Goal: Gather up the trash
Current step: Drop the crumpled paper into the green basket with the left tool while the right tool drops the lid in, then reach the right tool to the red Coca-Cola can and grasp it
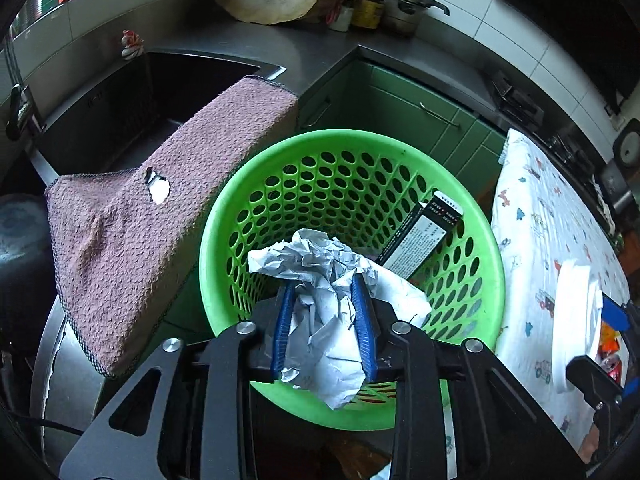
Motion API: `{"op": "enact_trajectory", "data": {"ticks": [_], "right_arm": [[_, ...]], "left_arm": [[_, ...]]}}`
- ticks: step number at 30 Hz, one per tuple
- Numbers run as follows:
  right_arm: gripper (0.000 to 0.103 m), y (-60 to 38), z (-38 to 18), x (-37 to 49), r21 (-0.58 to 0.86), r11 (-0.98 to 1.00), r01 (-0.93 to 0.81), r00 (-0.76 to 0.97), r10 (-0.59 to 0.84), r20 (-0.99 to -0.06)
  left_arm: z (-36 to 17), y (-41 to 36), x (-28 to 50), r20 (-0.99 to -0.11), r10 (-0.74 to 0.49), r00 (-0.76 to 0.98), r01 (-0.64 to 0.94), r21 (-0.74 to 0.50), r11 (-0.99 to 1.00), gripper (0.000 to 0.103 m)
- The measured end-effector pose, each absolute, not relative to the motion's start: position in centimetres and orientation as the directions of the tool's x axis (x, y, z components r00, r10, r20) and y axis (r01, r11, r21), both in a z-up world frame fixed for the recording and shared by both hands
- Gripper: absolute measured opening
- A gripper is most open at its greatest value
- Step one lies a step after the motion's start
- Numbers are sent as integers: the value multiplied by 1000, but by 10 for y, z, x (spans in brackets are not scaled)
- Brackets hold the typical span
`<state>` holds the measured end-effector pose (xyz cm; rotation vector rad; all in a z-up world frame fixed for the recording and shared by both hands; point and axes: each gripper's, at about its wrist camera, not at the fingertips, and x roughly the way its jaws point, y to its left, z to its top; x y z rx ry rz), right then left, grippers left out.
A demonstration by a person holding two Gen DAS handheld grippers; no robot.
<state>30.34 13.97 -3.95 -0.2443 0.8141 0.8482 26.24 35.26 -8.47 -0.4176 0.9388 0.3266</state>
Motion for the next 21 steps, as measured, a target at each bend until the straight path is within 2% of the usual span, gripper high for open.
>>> {"op": "enact_trajectory", "data": {"ticks": [5, 12, 14, 21], "right_arm": [[84, 171, -46, 316, 109, 638, -763, 375, 572, -730], [85, 193, -55, 323, 121, 622, -773, 357, 585, -729], [88, 196, -56, 323, 121, 616, -778, 354, 590, -726], [89, 186, -51, 317, 121, 624, -772, 364, 591, -720]], "left_arm": [[-89, 366, 252, -827, 89, 555, -478, -230, 848, 57], [-84, 380, 236, -815, 92, 572, -502, -259, 825, 73], [-82, 383, 232, -811, 94, 578, -514, -272, 814, 76], [-74, 380, 226, -803, 99, 587, -514, -276, 812, 79]]}}
